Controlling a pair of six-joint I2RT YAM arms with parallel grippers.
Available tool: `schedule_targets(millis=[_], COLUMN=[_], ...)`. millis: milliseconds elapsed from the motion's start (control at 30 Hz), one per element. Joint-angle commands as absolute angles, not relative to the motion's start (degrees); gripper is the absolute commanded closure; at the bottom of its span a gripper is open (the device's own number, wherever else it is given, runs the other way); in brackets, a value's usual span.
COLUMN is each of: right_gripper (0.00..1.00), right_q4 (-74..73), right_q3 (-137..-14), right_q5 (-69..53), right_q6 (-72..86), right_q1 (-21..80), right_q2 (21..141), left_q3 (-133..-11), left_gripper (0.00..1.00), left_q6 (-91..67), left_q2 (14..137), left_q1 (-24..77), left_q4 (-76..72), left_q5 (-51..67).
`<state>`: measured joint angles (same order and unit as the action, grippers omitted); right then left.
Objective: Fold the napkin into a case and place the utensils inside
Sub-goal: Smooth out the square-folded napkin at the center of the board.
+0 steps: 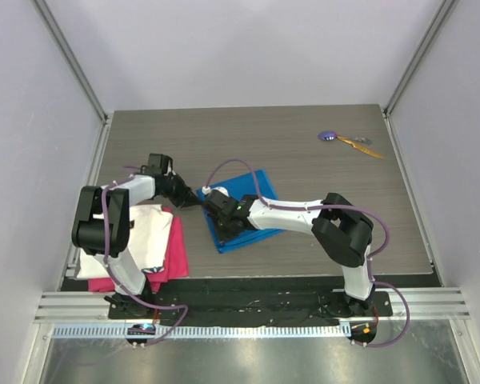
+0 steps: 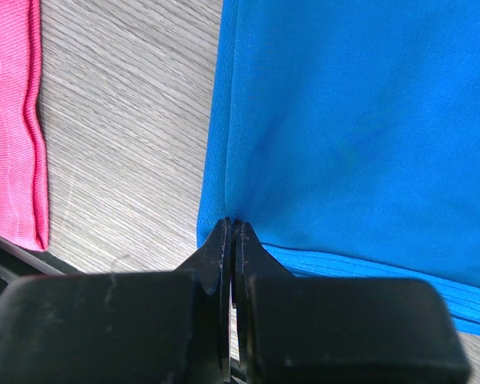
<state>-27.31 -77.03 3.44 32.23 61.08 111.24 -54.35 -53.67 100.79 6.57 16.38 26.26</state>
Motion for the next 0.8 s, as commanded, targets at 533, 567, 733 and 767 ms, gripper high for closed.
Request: schedule_targets(millis=[533,567,733,767], right_gripper=[0.99,0.99,0.99,0.99], right_q4=[-26.8,-26.7,-26.5,-26.5], right_q3=[-78.0,-78.0,-78.1,-78.2], right_q5=[4.4,4.3,3.9,3.9], right_q6=[33.3,33.3,33.6,33.6], right_q1=[61.5,61.5,61.5,61.4], right_q2=[107.1,107.1,107.1,107.1], left_q3=[-53.3,-53.2,-53.9,-54.3], left_gripper=[1.00,1.00,1.00,1.00], left_q6=[-53.8,-53.8,-53.8,-53.8], left_q2=[99.2,99.8,101.2,101.4], left_q1=[5.6,5.6,5.6,5.6], left_q4=[16.1,15.8,15.3,15.3], left_q5=[25.3,25.4,25.4,25.1])
